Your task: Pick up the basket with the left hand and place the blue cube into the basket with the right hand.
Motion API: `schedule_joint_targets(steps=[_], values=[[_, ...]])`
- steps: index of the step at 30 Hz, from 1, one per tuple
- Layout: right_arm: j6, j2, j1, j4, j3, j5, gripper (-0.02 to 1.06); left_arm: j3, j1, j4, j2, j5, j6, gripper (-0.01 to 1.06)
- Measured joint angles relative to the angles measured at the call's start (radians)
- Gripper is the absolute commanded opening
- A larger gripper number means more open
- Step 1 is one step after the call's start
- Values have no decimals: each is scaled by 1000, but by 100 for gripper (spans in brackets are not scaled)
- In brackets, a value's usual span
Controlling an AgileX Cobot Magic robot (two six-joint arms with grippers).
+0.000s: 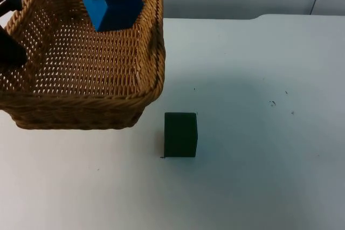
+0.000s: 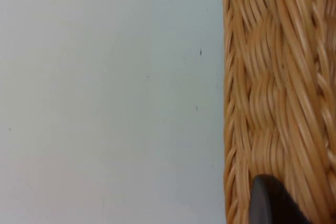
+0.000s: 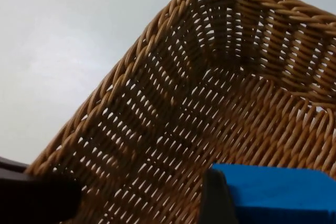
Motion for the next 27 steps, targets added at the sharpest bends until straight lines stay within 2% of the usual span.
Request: schedule_joint_targets(steps=[14, 27], values=[[0, 73, 0, 2, -2, -76, 0, 0, 0, -8, 0, 0, 0, 0], [-4, 113, 0, 2, -2, -85, 0, 0, 0, -10, 0, 0, 0, 0]])
